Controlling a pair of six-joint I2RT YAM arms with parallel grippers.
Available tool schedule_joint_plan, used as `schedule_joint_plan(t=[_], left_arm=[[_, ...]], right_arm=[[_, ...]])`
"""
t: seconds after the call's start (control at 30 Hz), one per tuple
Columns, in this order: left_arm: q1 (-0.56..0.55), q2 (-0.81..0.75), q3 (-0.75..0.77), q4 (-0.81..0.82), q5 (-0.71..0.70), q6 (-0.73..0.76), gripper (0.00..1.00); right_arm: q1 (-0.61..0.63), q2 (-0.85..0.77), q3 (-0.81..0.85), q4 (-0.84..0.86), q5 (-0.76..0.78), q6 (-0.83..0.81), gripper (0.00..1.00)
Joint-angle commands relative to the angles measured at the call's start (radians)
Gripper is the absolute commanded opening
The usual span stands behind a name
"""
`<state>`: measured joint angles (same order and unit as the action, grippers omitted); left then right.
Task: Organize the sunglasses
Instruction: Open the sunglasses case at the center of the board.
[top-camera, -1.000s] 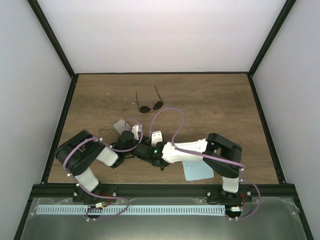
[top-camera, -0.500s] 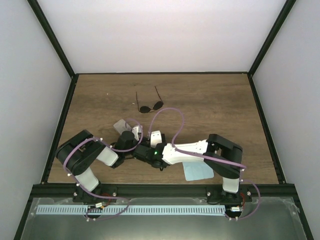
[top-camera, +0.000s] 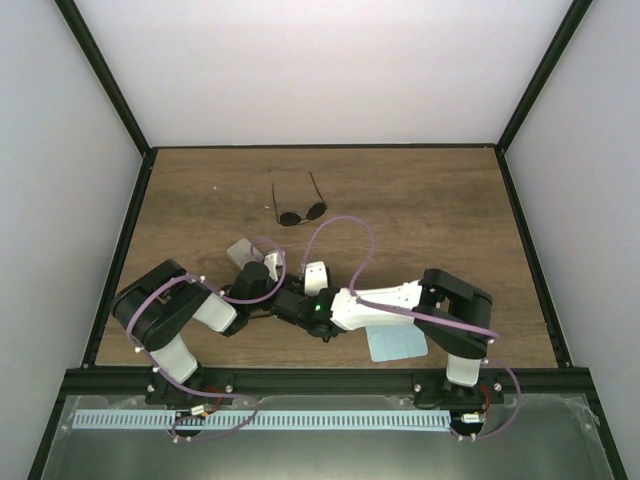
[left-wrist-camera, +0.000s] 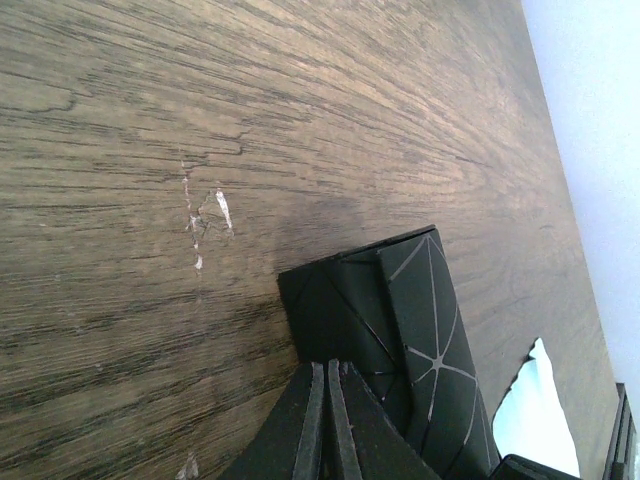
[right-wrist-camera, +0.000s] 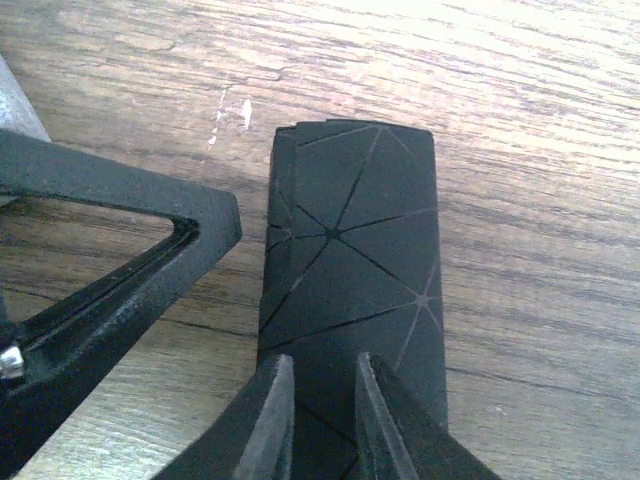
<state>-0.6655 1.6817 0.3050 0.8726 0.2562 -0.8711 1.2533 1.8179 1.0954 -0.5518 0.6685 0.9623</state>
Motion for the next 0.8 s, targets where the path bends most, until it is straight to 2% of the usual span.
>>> schedule_joint_plan(t=[0.0,0.1,0.23,0.43,0.63,0.77], left_arm=[[0.005,-0.013,0.008,-0.032,-0.002,0.002,0.04],[0.045,-0.030,0.022,-0.067,0.008,0.017,0.04],[0.115,-0.086,0.066,-0.144,0.026,0.049,0.04],[0.118,-0.097,0.158,-0.201,0.030,0.067,0.04],[0.113,-0.050,0.155,-0.155,0.056,0.064,0.07],[0.113,-0.012,0.148,-0.127,0.054,0.066,0.07]], right_arm=[[-0.002,-0.017,-0.047,-0.023,-0.048,0.036,0.25],[-0.002,-0.079,-0.083,0.005,-0.044,0.049,0.26],[0.008,-0.184,-0.170,0.122,-0.099,0.017,0.23],[0.021,-0.284,-0.283,0.222,-0.152,0.028,0.23],[0.015,-0.315,-0.232,0.073,-0.037,0.081,0.42],[-0.056,-0.305,-0.158,0.026,-0.037,0.046,0.53]])
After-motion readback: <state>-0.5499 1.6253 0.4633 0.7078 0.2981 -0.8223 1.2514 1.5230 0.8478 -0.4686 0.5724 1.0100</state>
